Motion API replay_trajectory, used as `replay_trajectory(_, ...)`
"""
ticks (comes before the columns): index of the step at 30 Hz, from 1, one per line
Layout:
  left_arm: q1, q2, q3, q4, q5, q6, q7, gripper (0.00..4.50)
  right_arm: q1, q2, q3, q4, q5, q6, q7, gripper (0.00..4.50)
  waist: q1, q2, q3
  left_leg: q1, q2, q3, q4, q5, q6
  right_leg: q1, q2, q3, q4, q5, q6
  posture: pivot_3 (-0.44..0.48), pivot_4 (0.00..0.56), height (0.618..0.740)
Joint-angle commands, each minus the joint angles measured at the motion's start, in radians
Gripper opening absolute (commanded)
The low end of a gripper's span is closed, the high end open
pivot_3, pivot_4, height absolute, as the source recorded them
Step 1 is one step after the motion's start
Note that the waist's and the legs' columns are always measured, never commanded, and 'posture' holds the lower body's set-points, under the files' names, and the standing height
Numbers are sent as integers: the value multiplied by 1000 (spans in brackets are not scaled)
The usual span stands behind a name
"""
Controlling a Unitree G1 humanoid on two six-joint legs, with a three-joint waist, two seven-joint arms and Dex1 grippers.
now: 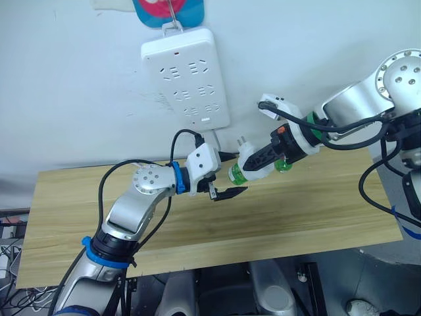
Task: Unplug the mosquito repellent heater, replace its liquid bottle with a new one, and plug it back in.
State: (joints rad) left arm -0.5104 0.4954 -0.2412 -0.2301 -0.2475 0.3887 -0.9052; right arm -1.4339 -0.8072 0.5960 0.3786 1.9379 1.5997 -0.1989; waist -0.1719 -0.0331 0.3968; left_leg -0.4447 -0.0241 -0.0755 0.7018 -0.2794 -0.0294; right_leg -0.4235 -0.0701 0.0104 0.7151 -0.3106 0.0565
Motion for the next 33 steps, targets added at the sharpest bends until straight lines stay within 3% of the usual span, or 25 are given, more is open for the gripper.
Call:
replay_trajectory(1, -19, -19, -14, -9, 4, 3, 5, 4448, -27, -9, -11, -26, 34, 1, 5, 2963, 0, 0, 0, 0, 0, 0, 0, 0, 0, 0, 0, 0, 0, 0, 0, -300, 326, 740)
replay_trajectory(20, -31, -20, -30, -8, 10, 25, -15, 4448, -25, -10, -15, -27, 34, -6, 2, 2963, -2, 0, 0, -1, 0, 0, 1, 0, 0, 0, 0, -1, 0, 0, 0, -303, 322, 740)
replay_trajectory(23, -35, -24, -31, -8, 5, 36, -11, 3866, -27, -10, -16, -26, 34, -7, 0, 2963, -2, 0, 0, -1, 0, -1, 1, 0, 0, 0, 0, -1, 0, 0, 0, -305, 320, 740)
replay_trajectory(28, -41, -30, -29, -6, 1, 46, -10, 2384, -28, -9, -16, -25, 34, -8, 0, 2963, -2, 0, 0, -1, 0, -1, 1, 0, 0, 0, 0, -1, 0, 0, 0, -305, 319, 740)
replay_trajectory(33, -43, -30, -28, -6, 2, 48, -12, 2244, -30, -7, -17, -24, 34, -9, 0, 2963, -2, 0, 0, -1, 0, -1, 1, 0, 0, 0, 0, -1, 0, 0, 0, -303, 318, 740)
